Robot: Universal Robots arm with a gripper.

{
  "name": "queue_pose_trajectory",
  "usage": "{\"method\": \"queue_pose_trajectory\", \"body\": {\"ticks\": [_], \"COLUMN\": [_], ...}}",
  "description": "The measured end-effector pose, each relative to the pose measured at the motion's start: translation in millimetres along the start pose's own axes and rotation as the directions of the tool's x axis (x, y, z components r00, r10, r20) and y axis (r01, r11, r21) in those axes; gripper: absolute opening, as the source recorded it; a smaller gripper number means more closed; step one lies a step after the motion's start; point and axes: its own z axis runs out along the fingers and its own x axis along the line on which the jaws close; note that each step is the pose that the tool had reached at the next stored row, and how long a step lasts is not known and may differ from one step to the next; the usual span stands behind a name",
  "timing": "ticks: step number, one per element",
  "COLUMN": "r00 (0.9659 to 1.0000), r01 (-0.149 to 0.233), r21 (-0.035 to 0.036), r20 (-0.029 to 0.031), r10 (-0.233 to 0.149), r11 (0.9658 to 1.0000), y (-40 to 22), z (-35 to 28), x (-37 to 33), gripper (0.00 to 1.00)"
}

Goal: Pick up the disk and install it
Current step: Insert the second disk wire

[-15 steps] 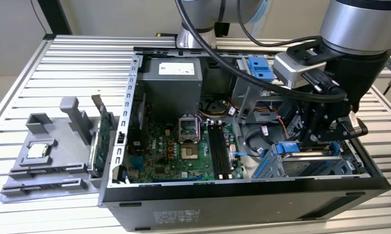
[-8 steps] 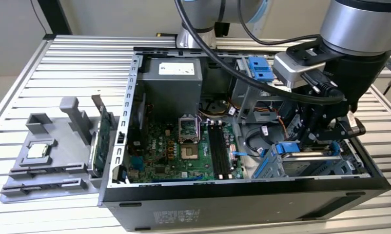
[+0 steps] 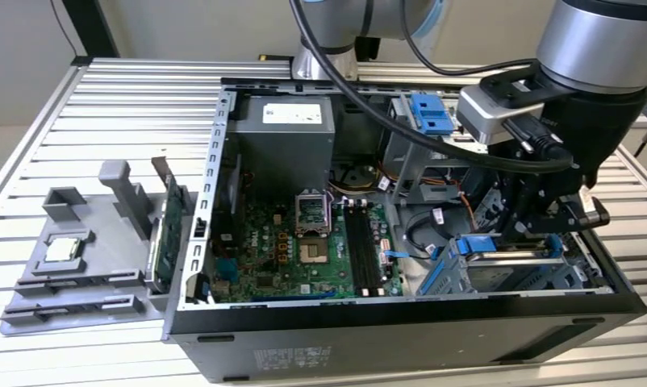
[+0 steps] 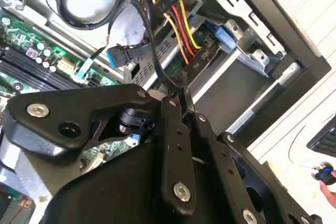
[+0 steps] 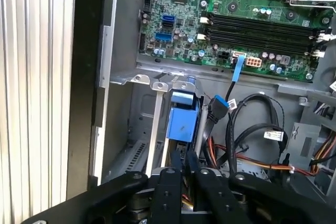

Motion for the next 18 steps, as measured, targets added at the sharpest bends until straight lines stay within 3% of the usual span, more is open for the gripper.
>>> {"method": "queue_pose_trajectory", "body": {"ticks": [6, 18], "r00": [0.9997, 0.997], "r01": [-0.024, -0.078], "r21": [-0.0029, -0.0085], "r20": [-0.0024, 0.0005], "r10": [0.024, 0.078], "r11": [0.9997, 0.9969], "y": [0.1, -0.2], "z": [0.6, 1.8], "x": [0.0, -0.1], "gripper": [0.0, 0.0]}}
